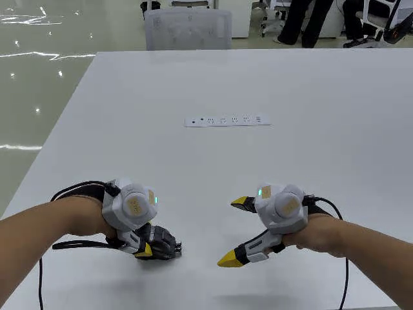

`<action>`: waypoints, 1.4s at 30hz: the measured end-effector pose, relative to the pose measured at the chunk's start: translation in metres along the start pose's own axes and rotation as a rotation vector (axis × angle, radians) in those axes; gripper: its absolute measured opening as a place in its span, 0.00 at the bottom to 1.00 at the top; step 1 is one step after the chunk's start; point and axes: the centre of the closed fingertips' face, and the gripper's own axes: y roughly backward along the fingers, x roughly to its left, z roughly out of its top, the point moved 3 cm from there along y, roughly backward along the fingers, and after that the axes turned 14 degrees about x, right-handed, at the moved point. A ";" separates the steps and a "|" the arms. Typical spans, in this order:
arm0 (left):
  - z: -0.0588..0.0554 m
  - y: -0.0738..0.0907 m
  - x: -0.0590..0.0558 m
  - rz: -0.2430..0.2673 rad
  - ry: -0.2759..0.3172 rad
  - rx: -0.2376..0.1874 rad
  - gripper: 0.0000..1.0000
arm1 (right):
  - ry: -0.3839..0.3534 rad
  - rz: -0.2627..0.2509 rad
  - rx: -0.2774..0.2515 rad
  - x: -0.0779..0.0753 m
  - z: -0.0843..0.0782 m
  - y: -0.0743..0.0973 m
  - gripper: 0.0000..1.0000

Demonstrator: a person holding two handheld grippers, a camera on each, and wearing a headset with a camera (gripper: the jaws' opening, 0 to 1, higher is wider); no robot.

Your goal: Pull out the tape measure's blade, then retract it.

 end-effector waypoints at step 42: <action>0.000 -0.001 -0.001 -0.001 -0.012 -0.015 0.29 | 0.195 0.061 0.141 0.028 0.035 -0.092 0.35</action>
